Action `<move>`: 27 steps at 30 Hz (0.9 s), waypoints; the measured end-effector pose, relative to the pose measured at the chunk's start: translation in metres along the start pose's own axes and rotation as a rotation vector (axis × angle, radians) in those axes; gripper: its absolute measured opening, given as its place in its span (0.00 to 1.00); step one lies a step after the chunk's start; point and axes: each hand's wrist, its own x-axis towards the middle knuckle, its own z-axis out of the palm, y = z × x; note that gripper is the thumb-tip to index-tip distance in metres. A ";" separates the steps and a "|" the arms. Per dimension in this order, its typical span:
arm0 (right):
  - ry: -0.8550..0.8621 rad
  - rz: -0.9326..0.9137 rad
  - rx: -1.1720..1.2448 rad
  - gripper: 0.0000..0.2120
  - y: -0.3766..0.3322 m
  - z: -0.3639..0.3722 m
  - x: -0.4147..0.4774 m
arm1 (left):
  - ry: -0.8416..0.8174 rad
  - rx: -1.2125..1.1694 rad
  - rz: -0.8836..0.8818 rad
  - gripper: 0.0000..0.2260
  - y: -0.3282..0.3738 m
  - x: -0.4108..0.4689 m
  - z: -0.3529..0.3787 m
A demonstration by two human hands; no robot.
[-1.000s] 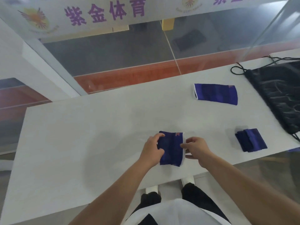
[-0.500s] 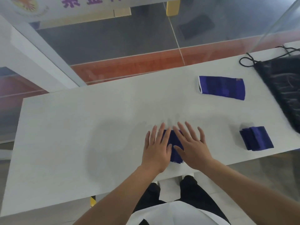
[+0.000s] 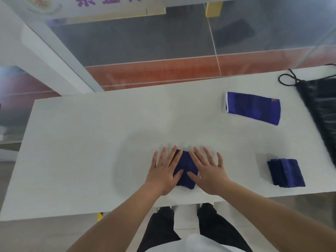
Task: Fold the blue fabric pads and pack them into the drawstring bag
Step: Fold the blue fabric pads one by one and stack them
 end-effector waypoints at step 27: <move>0.396 -0.198 0.429 0.21 0.074 -0.093 0.041 | 0.510 -0.806 -0.610 0.23 0.059 -0.091 -0.034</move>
